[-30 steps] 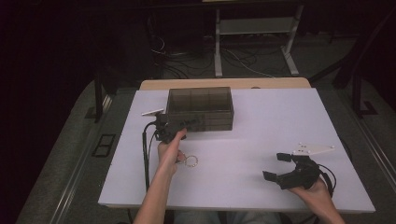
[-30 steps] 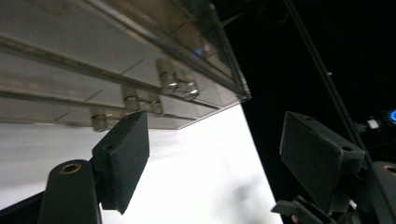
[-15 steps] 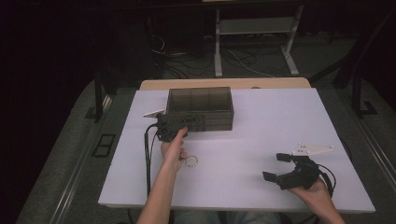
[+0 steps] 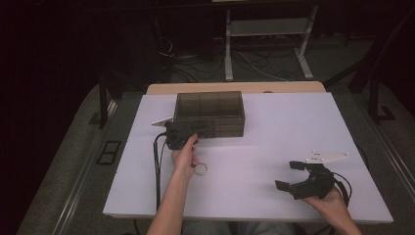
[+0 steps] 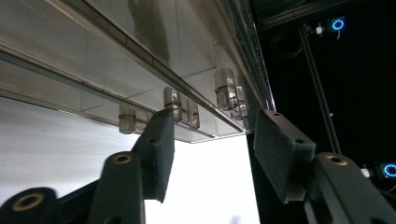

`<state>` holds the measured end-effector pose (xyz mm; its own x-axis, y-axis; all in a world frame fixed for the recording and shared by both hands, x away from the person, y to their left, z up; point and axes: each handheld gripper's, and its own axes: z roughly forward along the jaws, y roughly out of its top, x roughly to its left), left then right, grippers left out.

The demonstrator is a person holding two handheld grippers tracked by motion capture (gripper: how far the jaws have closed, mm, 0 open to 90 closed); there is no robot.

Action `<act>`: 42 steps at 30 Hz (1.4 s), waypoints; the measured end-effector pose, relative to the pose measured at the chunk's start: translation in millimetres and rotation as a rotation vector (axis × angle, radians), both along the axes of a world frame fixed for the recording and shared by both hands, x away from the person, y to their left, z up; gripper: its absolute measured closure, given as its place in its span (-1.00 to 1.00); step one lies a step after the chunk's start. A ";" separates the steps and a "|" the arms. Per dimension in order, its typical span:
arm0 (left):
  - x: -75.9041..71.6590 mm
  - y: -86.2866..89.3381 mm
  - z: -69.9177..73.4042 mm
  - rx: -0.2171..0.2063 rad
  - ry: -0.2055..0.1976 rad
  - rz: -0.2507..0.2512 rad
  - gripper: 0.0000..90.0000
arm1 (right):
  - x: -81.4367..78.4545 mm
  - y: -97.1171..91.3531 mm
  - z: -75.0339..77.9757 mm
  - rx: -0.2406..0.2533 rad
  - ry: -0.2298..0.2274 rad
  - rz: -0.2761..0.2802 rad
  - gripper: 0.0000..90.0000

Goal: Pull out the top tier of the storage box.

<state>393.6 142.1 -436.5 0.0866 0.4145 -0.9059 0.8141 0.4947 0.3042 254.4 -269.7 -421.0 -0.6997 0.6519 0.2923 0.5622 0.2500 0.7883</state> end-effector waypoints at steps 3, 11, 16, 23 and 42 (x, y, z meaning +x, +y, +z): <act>0.3 -0.4 -1.2 -0.008 0.003 0.008 0.19 | 0.0 0.2 -0.1 0.000 0.002 0.001 -1.00; 1.1 -1.0 -5.3 -0.049 0.000 0.028 0.42 | 0.1 0.5 -0.5 0.000 0.002 0.002 -1.00; 1.4 -2.6 -5.2 -0.068 -0.010 0.044 0.56 | 0.0 0.6 -0.4 -0.006 0.002 0.004 -1.00; 1.2 -5.3 -5.0 -0.097 -0.007 0.069 0.68 | 0.2 0.9 -0.8 -0.013 0.001 0.007 -1.00; -1.3 -4.8 -7.8 -0.106 -0.034 0.072 0.77 | 0.7 2.3 -1.8 -0.024 0.001 0.011 -1.00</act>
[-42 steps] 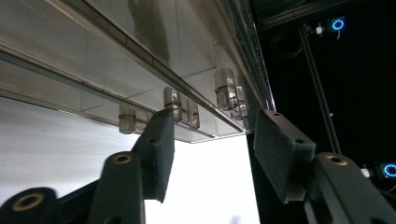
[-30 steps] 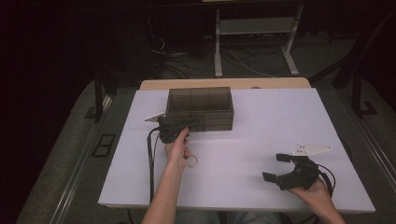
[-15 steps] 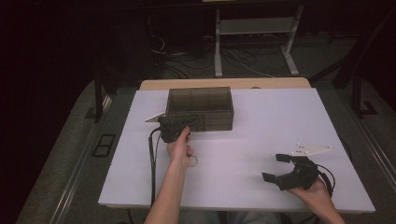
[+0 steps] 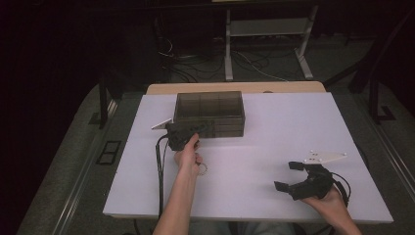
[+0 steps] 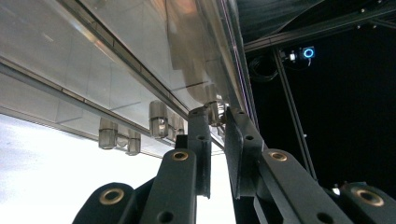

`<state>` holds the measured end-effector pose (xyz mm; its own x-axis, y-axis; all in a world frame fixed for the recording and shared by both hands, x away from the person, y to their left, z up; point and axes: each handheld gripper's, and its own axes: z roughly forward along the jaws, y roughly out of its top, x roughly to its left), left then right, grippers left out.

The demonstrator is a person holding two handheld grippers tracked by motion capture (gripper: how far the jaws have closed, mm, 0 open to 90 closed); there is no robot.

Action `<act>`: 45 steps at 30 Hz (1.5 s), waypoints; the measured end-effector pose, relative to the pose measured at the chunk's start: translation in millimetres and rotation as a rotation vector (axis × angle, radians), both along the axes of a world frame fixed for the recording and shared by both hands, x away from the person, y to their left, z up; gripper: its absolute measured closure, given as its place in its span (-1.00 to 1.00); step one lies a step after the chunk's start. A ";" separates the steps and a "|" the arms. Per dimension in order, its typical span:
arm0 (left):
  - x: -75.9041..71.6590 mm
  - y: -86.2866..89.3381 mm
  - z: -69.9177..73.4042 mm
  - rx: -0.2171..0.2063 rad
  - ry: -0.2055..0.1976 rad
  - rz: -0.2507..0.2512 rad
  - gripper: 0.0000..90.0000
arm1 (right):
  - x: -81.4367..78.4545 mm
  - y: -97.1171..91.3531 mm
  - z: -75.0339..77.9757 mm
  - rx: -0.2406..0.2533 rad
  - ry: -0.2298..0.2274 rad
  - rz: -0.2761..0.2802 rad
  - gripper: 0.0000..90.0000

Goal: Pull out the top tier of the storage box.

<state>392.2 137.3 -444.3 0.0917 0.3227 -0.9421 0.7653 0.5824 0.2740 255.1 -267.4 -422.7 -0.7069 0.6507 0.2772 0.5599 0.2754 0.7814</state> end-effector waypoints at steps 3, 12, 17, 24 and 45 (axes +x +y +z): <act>-1.2 0.5 0.2 0.005 -0.007 0.000 0.77 | 0.0 0.0 0.0 0.000 -0.001 -0.001 -1.00; -11.2 1.5 -1.3 -0.004 -0.017 -0.007 0.77 | -0.1 0.8 -0.3 -0.005 0.003 -0.001 -1.00; -18.0 2.5 -2.3 -0.014 -0.021 -0.013 0.77 | -0.2 1.0 -0.4 -0.006 0.002 -0.002 -1.00; -22.0 2.0 -2.7 -0.020 -0.022 -0.008 0.77 | -0.2 1.5 -0.5 -0.006 0.005 -0.003 -1.00; -26.3 0.7 1.4 0.109 -0.031 -0.056 0.46 | -0.1 1.9 -1.1 -0.011 0.003 -0.004 -1.00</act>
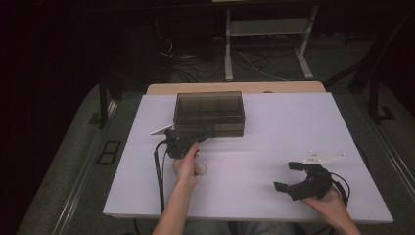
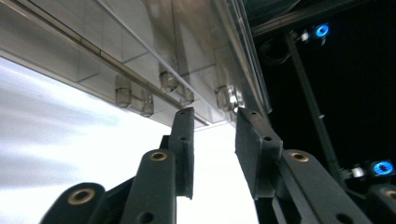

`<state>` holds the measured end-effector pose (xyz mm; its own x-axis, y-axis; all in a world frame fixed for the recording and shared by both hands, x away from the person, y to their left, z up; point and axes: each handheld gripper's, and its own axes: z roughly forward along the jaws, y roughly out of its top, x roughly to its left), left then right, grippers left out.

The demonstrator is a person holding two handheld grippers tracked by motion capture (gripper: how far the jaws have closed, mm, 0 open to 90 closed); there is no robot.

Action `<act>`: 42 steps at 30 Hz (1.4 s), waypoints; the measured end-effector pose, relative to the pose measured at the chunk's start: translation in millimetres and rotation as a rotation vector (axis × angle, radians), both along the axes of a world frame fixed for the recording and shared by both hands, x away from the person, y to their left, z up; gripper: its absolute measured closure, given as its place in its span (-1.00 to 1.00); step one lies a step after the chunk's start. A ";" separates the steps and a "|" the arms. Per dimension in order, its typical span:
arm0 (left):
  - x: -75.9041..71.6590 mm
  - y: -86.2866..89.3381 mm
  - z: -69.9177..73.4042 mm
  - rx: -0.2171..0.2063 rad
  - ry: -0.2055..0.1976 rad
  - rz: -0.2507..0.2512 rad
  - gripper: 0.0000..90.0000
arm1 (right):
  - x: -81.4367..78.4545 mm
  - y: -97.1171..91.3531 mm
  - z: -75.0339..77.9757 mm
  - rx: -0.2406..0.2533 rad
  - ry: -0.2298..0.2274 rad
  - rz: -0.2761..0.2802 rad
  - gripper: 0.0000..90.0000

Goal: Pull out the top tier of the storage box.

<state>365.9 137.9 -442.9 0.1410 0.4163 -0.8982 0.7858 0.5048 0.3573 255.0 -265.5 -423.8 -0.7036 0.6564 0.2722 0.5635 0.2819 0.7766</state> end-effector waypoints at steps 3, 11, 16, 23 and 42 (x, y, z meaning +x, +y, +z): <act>-2.6 -1.0 2.4 0.043 -0.006 -0.024 0.36 | -0.1 0.1 -0.1 -0.001 -0.001 0.000 -1.00; -10.2 -5.6 15.2 0.157 -0.060 -0.096 0.27 | -0.1 -0.3 -0.1 -0.001 -0.001 -0.002 -1.00; -13.5 -9.0 26.9 0.245 -0.119 -0.148 0.15 | 0.7 -1.7 -0.2 -0.001 -0.001 -0.004 -1.00; -16.5 -13.7 42.0 0.356 -0.205 -0.225 -0.27 | 1.6 -2.0 -0.7 -0.002 0.000 -0.005 -1.00; 0.1 -16.2 85.7 0.539 -0.381 -0.445 -0.73 | 1.1 -2.4 -0.8 -0.006 -0.001 -0.003 -1.00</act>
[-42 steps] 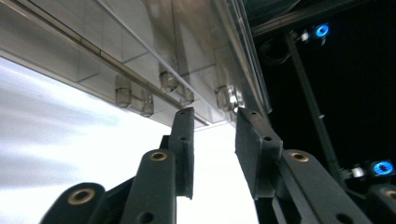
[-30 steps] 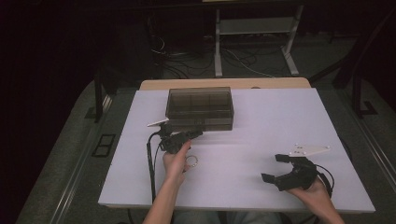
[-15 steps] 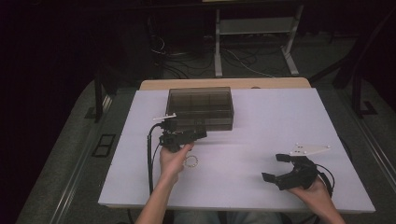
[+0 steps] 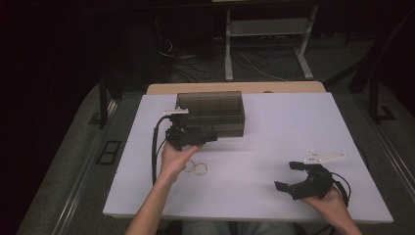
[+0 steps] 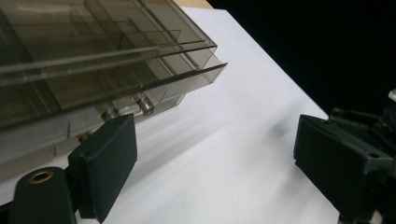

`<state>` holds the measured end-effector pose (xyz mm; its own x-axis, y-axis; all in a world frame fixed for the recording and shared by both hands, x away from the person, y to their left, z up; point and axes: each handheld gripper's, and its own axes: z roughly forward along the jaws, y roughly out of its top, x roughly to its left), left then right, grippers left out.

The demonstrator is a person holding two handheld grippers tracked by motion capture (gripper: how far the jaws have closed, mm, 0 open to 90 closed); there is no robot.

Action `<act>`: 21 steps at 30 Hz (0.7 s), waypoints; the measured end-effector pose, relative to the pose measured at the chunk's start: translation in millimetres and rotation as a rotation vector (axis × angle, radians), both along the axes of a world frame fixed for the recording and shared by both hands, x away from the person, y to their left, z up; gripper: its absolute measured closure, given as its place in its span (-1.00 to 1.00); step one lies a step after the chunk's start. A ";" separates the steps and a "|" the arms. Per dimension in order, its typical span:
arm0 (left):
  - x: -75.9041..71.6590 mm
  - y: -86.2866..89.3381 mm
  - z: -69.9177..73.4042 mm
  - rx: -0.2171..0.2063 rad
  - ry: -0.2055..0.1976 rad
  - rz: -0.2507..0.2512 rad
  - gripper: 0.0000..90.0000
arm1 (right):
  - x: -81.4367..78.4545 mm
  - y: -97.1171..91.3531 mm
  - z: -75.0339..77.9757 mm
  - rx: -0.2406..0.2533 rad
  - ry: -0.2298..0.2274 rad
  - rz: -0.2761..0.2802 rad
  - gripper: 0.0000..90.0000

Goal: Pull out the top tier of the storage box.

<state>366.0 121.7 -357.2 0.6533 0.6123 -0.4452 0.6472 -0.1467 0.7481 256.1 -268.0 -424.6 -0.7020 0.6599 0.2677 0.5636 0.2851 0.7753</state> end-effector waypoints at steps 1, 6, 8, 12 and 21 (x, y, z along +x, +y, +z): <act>1.4 -0.7 2.3 0.017 -0.008 -0.011 -0.74 | -0.1 0.0 0.0 0.000 0.000 0.000 -1.00; 9.2 -2.8 12.7 0.071 -0.039 -0.080 -0.75 | -0.2 -0.1 -0.2 -0.001 0.001 -0.001 -1.00; 11.4 -4.0 16.7 0.112 -0.060 -0.104 -0.75 | -0.2 -0.2 -0.2 0.000 0.001 -0.001 -1.00; 14.9 -5.7 22.3 0.155 -0.082 -0.168 -0.75 | -0.4 -0.5 -0.2 -0.001 0.001 -0.001 -1.00; 18.8 -13.7 31.2 0.247 -0.181 -0.277 -0.75 | -0.6 -1.5 0.3 0.004 -0.001 0.000 -1.00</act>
